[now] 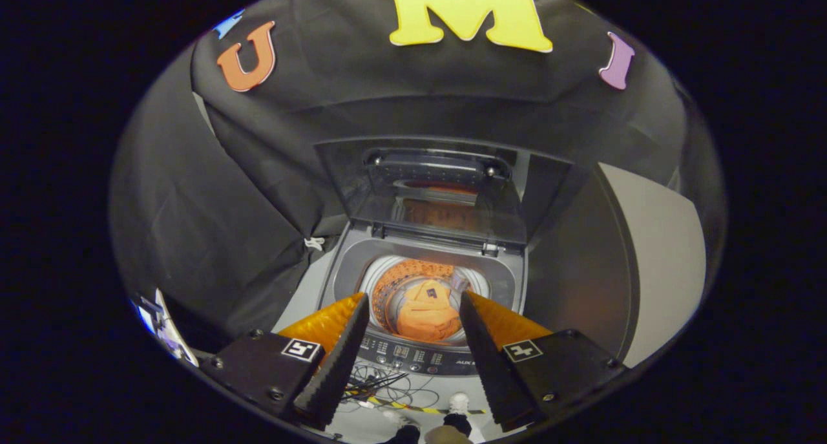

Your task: Put the clothes into the washing machine and then close the washing machine lid.

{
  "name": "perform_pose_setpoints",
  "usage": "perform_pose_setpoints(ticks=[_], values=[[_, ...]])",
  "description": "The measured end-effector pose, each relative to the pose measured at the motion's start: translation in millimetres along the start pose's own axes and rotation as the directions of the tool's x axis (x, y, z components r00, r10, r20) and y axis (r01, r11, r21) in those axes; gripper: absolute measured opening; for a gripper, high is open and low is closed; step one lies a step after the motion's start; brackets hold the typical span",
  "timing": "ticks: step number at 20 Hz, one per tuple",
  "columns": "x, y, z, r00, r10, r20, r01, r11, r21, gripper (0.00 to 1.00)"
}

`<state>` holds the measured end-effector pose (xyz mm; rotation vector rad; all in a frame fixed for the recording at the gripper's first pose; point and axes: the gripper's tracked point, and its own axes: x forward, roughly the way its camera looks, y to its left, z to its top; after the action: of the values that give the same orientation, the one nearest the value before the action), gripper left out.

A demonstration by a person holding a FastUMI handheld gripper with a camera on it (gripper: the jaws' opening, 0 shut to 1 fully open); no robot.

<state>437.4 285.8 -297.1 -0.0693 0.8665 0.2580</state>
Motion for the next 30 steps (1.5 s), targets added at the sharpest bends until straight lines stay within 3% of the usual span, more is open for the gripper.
perform_pose_setpoints(ticks=[6,13,20,30], values=[[-55,11,36,0.99,-0.035,0.137,0.028,0.998,0.053,0.88],[-77,10,117,0.966,-0.023,0.259,0.003,0.997,0.076,0.92],[-41,2,171,0.966,-0.047,0.253,0.027,0.996,0.084,0.93],[58,-22,224,0.985,-0.076,0.156,0.062,0.993,0.097,0.93]])
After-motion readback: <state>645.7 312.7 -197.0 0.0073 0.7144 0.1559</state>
